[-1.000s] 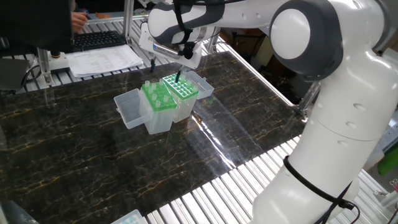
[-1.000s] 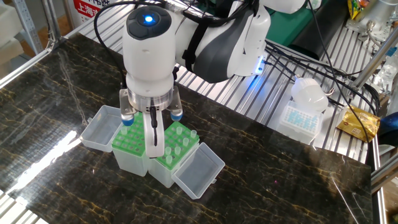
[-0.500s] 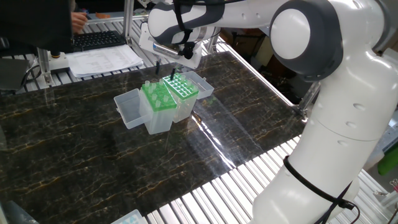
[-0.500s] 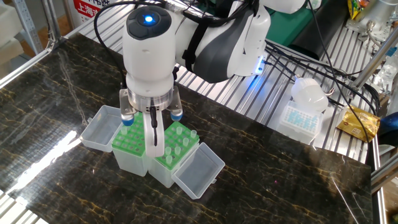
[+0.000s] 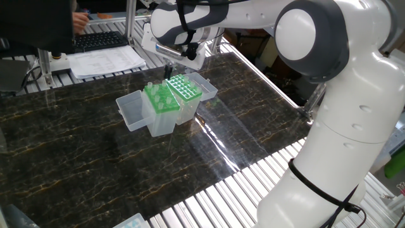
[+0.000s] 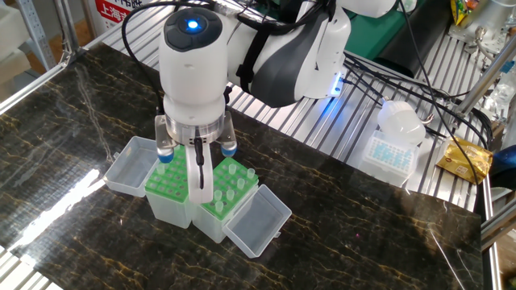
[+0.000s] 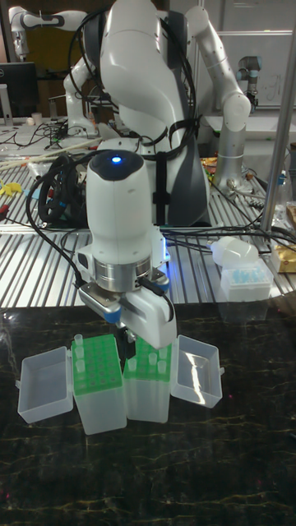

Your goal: Transfer all large pipette tips from one holder to another

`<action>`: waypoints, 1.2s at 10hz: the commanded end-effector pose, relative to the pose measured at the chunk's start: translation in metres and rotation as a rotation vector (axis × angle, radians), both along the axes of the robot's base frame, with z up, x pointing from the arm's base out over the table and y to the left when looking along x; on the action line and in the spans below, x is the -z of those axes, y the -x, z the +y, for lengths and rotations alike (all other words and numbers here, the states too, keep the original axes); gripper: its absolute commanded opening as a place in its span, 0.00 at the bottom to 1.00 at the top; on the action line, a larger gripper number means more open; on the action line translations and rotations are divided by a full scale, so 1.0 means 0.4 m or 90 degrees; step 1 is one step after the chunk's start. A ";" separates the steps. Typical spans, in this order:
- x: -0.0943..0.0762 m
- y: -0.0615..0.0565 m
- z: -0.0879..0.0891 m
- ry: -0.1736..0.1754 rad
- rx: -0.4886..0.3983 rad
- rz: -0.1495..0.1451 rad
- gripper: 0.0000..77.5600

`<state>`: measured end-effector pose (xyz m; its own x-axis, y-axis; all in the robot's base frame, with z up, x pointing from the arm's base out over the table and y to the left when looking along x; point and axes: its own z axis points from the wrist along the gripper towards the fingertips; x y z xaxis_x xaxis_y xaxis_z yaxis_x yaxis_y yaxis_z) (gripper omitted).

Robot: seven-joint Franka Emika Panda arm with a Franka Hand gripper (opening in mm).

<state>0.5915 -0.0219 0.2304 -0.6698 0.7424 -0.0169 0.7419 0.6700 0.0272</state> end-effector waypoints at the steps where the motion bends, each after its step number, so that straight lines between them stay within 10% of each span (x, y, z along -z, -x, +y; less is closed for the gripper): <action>1: 0.051 -0.003 0.013 0.003 0.005 -0.021 0.01; 12: 0.043 0.005 0.031 0.004 0.021 -0.016 0.01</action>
<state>0.5891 -0.0097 0.2121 -0.6444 0.7638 -0.0368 0.7626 0.6455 0.0415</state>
